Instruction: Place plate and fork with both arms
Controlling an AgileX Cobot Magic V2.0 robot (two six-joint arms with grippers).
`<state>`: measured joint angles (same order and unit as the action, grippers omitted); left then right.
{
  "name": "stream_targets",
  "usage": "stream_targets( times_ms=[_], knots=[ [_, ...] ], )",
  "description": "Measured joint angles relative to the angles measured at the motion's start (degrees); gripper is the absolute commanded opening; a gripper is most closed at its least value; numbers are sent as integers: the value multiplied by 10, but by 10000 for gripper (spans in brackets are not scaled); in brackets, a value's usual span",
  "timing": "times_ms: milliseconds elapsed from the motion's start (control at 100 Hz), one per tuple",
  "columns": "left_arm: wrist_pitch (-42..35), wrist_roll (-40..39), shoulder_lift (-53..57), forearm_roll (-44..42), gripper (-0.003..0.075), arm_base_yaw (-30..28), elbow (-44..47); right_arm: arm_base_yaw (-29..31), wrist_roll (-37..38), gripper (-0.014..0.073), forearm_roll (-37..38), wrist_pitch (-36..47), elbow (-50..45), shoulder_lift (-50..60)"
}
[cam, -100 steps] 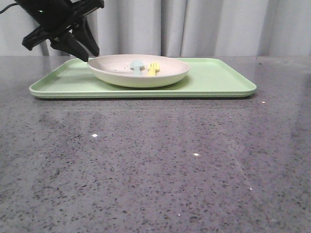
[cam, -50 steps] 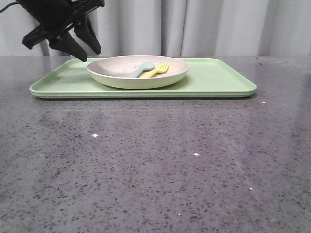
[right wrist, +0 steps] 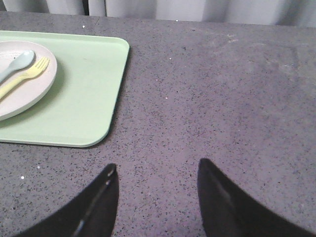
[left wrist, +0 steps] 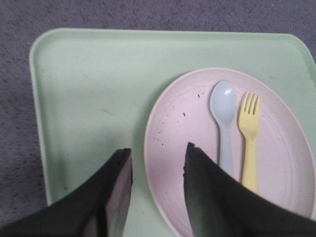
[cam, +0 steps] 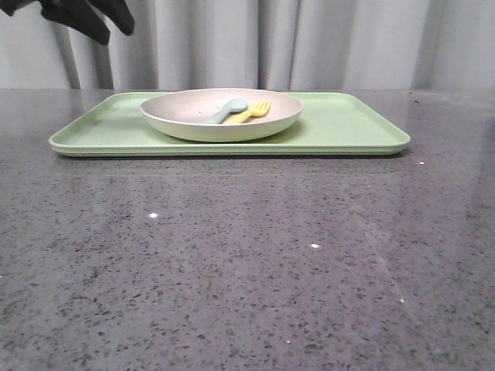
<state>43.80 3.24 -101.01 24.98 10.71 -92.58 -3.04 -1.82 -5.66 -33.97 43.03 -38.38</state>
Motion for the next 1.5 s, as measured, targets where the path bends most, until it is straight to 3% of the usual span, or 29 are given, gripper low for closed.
stream_targets(
  times_ms=[340,850,1170,1500],
  knots=[
    [-31,0,193,-77,260,0,161,-4,0,384,-13,-25,59,-45],
    [-74,0,485,-104,260,0,387,-102,0,384,-38,-132,270,-264],
    [-75,0,590,-104,260,0,443,-167,18,384,-39,-188,421,-409],
    [-75,0,601,-103,260,0,446,-231,81,384,-17,-255,588,-554]
  ],
)
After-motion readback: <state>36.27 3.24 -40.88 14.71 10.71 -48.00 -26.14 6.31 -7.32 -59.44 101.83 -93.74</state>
